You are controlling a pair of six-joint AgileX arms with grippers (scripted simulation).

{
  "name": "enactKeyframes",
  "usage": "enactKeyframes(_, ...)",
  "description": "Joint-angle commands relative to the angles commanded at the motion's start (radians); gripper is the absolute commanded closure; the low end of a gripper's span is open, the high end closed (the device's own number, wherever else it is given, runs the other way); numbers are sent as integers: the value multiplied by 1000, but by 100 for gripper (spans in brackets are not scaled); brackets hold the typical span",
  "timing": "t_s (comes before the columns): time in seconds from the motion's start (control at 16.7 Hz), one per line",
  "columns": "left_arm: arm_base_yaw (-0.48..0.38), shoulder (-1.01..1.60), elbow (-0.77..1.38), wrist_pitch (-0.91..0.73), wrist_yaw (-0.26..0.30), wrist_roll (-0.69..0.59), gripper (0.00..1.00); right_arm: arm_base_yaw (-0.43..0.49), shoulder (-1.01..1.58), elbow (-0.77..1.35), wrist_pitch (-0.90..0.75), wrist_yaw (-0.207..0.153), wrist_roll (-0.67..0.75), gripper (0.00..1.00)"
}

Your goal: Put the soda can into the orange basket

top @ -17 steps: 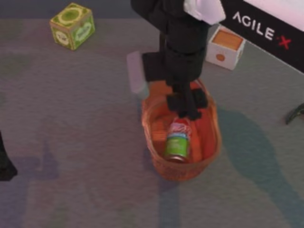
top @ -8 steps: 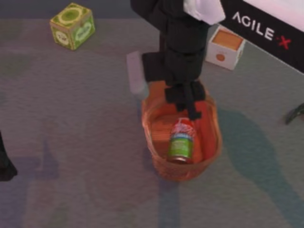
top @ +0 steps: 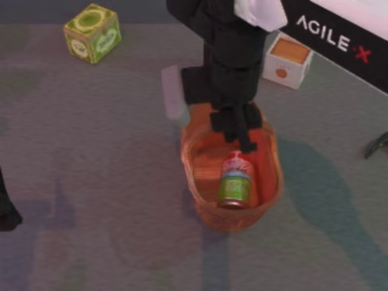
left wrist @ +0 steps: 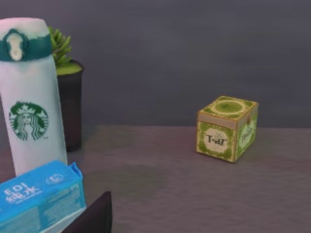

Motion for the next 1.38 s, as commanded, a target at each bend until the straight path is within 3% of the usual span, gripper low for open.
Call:
enactKeyframes(1.14, 0, 0, 0, 0, 0, 0, 0, -1, 2, 4, -3, 0, -1, 100)
enactKeyframes(1.38, 0, 0, 0, 0, 0, 0, 0, -14, 14, 121, -112, 0, -19, 100)
